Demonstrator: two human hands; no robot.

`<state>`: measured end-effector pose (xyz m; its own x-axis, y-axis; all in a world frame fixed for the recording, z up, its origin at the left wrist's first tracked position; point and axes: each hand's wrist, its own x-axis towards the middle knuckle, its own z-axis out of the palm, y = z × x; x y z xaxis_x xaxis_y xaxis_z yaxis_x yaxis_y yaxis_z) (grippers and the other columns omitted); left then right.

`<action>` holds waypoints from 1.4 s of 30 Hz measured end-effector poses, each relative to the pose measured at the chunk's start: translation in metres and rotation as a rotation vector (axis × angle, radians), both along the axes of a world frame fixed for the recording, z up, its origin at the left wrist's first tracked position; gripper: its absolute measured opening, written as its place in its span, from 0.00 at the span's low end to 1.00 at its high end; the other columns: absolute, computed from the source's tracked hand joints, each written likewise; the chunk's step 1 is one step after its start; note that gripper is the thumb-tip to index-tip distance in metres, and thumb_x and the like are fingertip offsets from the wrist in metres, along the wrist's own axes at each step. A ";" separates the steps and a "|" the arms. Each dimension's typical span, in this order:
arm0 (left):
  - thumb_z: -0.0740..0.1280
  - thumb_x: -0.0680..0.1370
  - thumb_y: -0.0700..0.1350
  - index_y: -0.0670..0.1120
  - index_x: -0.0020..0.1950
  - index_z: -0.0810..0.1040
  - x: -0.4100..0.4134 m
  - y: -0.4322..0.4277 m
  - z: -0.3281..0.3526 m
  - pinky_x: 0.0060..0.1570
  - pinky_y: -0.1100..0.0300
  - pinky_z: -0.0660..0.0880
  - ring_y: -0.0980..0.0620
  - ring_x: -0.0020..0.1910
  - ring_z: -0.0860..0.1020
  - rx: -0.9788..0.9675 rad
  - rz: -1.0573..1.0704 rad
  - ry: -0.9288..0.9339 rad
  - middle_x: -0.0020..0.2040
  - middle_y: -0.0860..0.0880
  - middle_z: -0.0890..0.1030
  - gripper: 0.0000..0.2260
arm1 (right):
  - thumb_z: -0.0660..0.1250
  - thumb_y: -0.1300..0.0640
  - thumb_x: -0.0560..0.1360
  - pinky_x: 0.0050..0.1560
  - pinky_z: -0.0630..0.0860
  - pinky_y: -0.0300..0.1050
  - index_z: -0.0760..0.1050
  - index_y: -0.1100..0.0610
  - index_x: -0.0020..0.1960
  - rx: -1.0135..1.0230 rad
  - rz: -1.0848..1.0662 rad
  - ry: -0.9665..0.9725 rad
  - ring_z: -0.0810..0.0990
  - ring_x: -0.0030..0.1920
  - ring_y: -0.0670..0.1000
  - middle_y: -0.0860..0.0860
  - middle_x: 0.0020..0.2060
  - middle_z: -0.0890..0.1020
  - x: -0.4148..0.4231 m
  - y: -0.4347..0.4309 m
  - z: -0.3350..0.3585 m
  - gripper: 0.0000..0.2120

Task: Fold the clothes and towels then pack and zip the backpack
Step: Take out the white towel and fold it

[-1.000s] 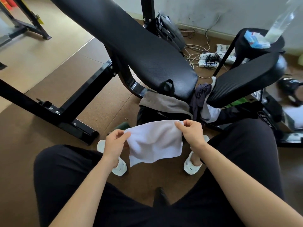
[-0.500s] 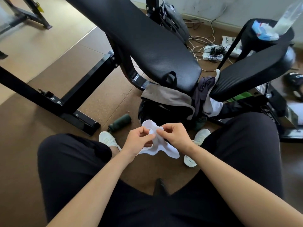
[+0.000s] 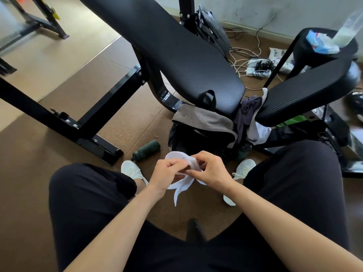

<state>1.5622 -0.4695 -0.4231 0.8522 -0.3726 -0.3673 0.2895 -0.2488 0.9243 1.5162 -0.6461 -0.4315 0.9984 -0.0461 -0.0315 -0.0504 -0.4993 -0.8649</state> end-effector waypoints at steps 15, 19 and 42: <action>0.70 0.80 0.53 0.52 0.59 0.79 0.025 0.013 -0.010 0.33 0.62 0.75 0.49 0.41 0.81 0.374 -0.052 0.086 0.50 0.47 0.83 0.10 | 0.75 0.57 0.76 0.46 0.84 0.52 0.84 0.58 0.49 0.256 -0.008 0.054 0.86 0.44 0.52 0.52 0.41 0.86 0.008 -0.029 0.014 0.05; 0.63 0.83 0.42 0.50 0.56 0.83 0.024 0.007 -0.009 0.32 0.64 0.75 0.51 0.36 0.82 0.380 -0.126 0.006 0.44 0.48 0.84 0.09 | 0.75 0.57 0.76 0.48 0.84 0.54 0.84 0.57 0.49 0.243 0.025 0.064 0.86 0.44 0.53 0.52 0.42 0.86 0.007 -0.032 0.014 0.04; 0.69 0.81 0.37 0.42 0.57 0.84 0.014 0.003 0.011 0.41 0.62 0.81 0.47 0.42 0.86 -0.050 -0.044 -0.031 0.46 0.44 0.87 0.08 | 0.72 0.46 0.70 0.54 0.75 0.46 0.77 0.47 0.64 -0.443 0.202 -0.036 0.77 0.50 0.47 0.45 0.50 0.82 0.015 -0.008 0.015 0.23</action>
<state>1.5764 -0.4669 -0.4126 0.8453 -0.4274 -0.3207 0.2502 -0.2136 0.9443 1.5307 -0.6539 -0.4169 0.9889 0.1475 -0.0177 0.1117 -0.8165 -0.5664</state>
